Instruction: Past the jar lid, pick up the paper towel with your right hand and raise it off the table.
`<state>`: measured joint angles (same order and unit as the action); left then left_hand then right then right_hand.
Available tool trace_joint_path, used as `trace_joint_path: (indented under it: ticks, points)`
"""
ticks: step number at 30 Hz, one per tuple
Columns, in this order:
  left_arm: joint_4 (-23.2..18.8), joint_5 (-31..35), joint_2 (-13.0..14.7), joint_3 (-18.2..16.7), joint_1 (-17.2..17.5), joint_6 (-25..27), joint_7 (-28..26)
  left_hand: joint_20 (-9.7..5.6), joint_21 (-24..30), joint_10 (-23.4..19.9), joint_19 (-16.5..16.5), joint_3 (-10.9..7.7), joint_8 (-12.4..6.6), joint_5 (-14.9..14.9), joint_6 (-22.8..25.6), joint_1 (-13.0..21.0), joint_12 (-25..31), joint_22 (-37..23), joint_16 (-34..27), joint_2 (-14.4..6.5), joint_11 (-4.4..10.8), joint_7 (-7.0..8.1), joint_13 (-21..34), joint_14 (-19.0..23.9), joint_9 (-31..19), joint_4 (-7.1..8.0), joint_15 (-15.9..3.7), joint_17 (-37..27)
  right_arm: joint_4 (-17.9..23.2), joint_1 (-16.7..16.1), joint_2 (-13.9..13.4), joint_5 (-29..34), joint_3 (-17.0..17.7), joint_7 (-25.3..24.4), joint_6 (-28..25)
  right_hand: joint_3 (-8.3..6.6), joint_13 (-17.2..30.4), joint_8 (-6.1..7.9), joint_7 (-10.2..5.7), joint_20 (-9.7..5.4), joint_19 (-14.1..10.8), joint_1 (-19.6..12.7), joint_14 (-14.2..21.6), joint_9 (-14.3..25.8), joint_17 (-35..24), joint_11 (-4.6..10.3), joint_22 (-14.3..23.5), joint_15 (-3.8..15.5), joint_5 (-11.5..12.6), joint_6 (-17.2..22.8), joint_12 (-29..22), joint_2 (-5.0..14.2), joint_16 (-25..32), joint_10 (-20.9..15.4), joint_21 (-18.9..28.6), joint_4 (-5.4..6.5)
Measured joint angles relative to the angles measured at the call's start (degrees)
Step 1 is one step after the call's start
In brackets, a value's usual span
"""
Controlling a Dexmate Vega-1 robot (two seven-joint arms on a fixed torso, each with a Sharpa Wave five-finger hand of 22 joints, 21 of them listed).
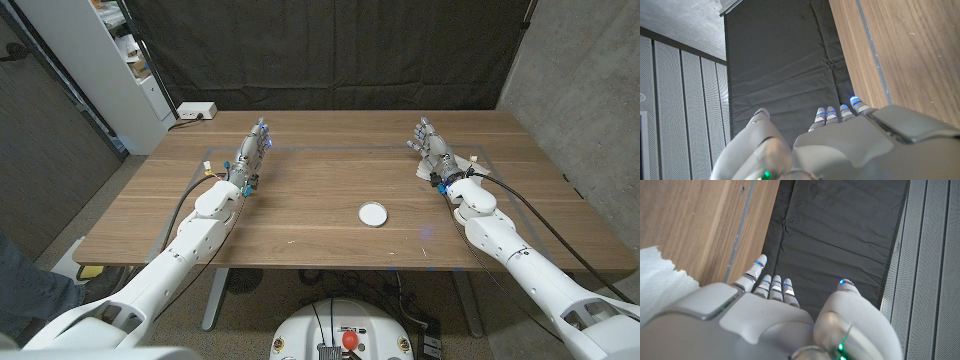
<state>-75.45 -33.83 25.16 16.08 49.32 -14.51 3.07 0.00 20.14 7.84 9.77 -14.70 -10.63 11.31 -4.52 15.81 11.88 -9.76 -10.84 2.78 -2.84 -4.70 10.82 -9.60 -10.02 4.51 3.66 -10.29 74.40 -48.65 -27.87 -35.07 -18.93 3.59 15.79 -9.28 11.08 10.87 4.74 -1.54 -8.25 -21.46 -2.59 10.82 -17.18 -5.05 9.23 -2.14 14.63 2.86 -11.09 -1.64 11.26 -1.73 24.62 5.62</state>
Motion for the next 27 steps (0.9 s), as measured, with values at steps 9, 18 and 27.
trace_joint_path:
  ticks: [9,18,27]
  points:
    - [-0.5,10.0,-7.2,-8.6,1.0,4.7,5.9,0.0,0.0,0.0,0.0,0.0,0.0,0.0,0.0,0.0,0.3,0.0,0.0,0.0,0.0,0.0,0.0,0.0,0.0,0.0,0.0,0.0,-0.1,-1.0,4.5,4.4,5.8,2.9,-2.1,0.0,0.0,0.0,0.0,0.0,0.0,0.0,0.0,0.0,0.0,0.0,0.0,0.0,0.0,0.0,0.0,0.0,0.0,0.0,0.0,0.0]
    - [0.2,16.1,-13.0,-15.0,0.8,6.5,10.9,0.0,0.0,0.0,0.0,0.0,0.0,0.0,0.0,0.0,0.3,0.0,0.0,0.0,0.0,0.0,0.0,0.0,0.0,0.0,0.0,0.0,0.9,-2.4,7.7,8.4,9.9,4.7,-3.5,0.0,0.0,0.0,-0.01,0.0,0.0,0.0,0.0,0.0,0.2,0.01,0.0,0.0,0.0,0.0,0.0,0.0,0.0,0.0,-0.3,0.0]
    - [0.7,20.4,-16.5,-19.3,0.1,7.3,15.0,0.0,-0.2,0.0,0.0,0.01,0.0,0.0,0.0,0.3,0.3,0.0,0.0,-0.3,0.0,0.0,0.0,0.0,0.0,-0.01,0.0,0.0,3.0,-3.7,10.0,11.5,13.0,5.7,-4.1,0.01,0.0,0.0,-0.01,0.0,0.0,0.0,-0.2,0.0,0.2,0.02,0.0,0.2,0.0,0.0,0.0,0.0,0.0,0.0,-0.5,0.0]
